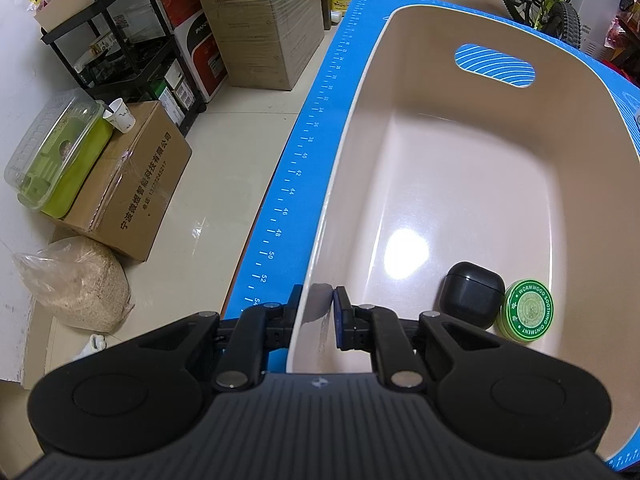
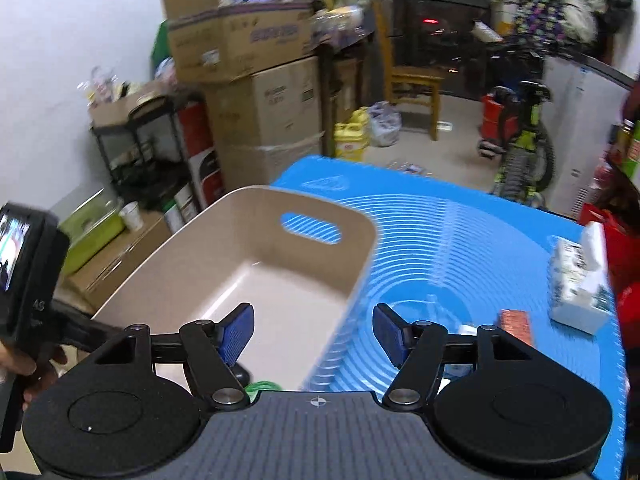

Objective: Organize rigid objects
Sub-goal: 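Grasp the yellow toy with the red knob using the right tool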

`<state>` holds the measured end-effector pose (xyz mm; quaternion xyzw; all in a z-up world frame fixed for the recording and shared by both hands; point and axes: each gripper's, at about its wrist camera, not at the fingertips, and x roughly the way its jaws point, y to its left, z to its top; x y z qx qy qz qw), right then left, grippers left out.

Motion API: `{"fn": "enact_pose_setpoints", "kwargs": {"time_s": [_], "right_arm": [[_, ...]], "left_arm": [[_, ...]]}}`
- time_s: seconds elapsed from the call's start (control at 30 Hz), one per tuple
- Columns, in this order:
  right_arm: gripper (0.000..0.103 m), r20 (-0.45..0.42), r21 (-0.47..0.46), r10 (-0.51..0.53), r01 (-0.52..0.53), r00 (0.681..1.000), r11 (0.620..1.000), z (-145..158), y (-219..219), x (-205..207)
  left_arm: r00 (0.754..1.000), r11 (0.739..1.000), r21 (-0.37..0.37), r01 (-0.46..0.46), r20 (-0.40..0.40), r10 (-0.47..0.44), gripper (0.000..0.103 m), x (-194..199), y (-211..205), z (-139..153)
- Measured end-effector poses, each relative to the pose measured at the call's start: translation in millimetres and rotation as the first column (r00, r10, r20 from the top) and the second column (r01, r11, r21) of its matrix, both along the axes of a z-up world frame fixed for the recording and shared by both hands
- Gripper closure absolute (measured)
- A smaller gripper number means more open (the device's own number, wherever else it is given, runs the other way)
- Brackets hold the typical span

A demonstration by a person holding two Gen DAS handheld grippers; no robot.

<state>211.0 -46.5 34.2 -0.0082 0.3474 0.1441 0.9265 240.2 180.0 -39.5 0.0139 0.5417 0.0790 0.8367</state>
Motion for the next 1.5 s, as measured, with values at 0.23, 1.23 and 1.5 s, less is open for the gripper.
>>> {"fn": "enact_pose_setpoints", "kwargs": {"time_s": [0.23,1.23,1.5], "right_arm": [[0.030,-0.061,-0.006,-0.146,0.146,0.987,0.989,-22.0,-54.0,-9.2],[0.053,-0.344,-0.143,-0.220,0.181,0.913,0.973,-149.5,-61.1,-2.0],[0.053,-0.323,-0.114,-0.179,0.149,0.929,0.982,-138.1,-58.9,-7.2]], "left_arm": [[1.000,1.000,0.001,0.001,0.000,-0.001,0.086,-0.1,0.4,-0.1],[1.000,1.000,-0.004,-0.010,0.001,0.010,0.086,-0.2,2.2,1.9],[1.000,1.000,-0.006,-0.011,0.001,0.011,0.086,0.3,1.3,0.7]]}}
